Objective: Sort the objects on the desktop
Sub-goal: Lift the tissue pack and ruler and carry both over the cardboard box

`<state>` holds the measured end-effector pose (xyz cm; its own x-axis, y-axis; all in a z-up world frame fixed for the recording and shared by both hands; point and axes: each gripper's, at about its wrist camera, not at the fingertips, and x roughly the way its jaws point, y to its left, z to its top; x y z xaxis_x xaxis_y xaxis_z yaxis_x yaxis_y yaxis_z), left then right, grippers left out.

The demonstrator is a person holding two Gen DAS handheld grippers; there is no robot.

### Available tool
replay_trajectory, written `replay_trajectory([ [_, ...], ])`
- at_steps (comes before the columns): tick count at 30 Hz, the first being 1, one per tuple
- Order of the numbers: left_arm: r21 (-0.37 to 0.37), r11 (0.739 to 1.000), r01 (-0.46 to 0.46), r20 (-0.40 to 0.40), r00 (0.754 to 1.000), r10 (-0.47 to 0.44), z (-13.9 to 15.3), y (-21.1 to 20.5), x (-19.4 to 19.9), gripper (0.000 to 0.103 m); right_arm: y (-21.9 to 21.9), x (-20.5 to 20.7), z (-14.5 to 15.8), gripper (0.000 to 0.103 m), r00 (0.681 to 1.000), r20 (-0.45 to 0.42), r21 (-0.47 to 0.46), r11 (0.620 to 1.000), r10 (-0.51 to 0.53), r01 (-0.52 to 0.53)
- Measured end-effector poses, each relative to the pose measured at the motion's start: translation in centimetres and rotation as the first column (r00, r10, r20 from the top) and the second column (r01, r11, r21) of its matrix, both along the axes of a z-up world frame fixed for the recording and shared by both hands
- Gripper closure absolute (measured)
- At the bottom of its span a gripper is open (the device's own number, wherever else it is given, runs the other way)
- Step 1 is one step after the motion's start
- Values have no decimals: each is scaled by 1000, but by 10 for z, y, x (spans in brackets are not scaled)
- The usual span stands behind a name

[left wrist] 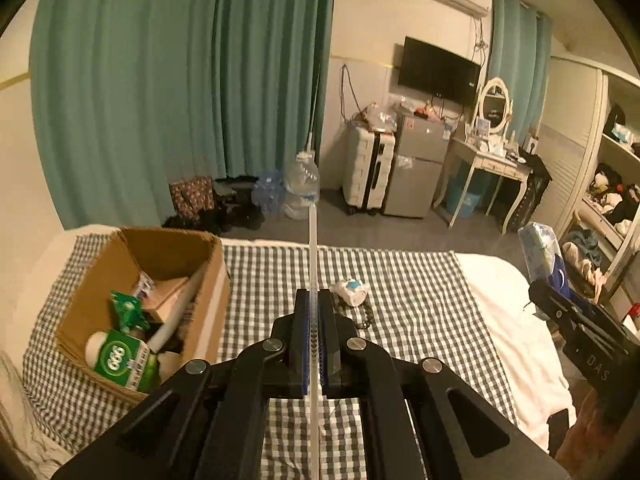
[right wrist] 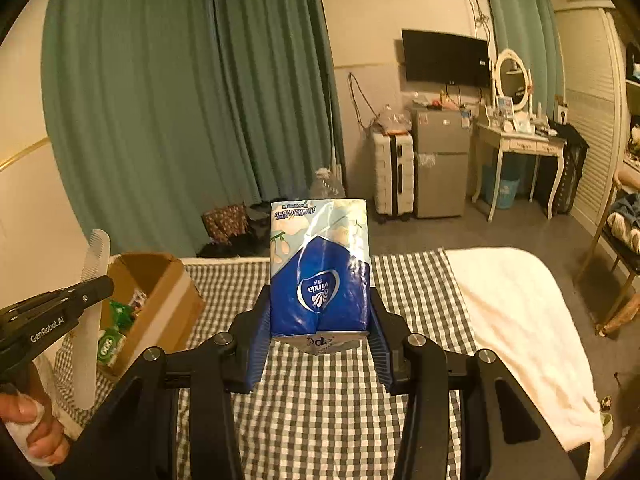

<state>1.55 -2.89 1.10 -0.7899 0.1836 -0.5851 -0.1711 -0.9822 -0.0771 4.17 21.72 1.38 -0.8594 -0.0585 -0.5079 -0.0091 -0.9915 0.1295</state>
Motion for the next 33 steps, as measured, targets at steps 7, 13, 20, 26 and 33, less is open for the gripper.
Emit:
replay_trajectory([
  [7,-2,1000,-7,-45,999,7,22,-25,19,100,-20,21,27,60,999,-52,20,1000,11,-10],
  [13,-24,1000,-11,-82,997,9,35,-34,30,100,-36,28,37,60,996,-79,24,999,27,-26],
  [20,-27,999,-23,-107,994,19,46,-39,34,100,-46,31,46,60,994,-100,33,999,46,-43],
  [26,-50,998,-36,-127,991,29,50,-44,36,100,-55,30,50,60,993,-113,33,999,44,-40],
  [33,-77,994,-76,-168,984,62,54,-60,37,100,-72,18,50,60,992,-116,27,998,58,-56],
])
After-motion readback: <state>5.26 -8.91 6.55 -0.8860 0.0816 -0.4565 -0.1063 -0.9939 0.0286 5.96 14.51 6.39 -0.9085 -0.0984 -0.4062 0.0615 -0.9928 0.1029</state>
